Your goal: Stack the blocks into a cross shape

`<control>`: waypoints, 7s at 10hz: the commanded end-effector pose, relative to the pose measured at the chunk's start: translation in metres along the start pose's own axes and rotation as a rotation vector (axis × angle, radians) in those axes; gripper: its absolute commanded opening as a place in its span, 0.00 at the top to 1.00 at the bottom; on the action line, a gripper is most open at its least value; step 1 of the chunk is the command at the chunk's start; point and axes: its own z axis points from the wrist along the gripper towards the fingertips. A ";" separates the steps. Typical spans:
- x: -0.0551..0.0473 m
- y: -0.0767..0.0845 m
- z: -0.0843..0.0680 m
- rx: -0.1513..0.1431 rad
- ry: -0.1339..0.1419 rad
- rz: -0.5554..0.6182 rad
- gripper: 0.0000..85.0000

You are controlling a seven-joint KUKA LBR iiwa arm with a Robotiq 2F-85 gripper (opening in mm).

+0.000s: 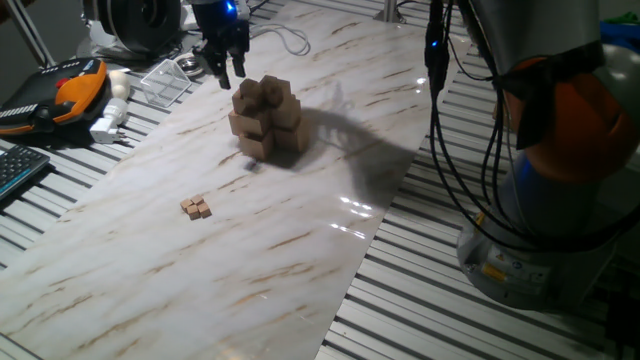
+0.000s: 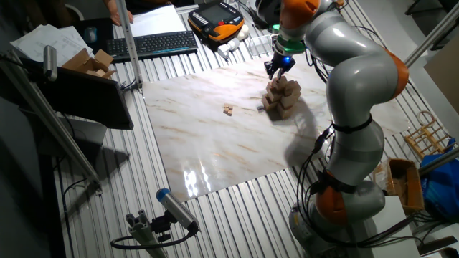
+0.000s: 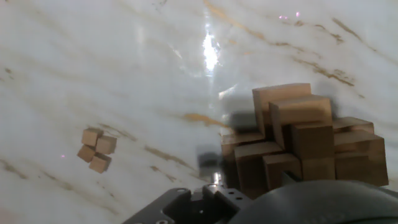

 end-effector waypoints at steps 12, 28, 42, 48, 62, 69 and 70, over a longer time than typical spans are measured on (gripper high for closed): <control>-0.039 0.154 0.090 -0.018 -0.022 0.172 0.40; -0.048 0.180 0.159 -0.051 -0.108 0.196 0.40; -0.032 0.187 0.183 -0.041 -0.147 0.203 0.40; -0.024 0.189 0.189 -0.028 -0.151 0.199 0.60; -0.037 0.126 0.060 0.075 -0.041 0.080 1.00; -0.037 0.044 0.005 0.088 -0.047 -0.019 1.00; -0.036 0.033 0.003 0.087 -0.045 -0.036 1.00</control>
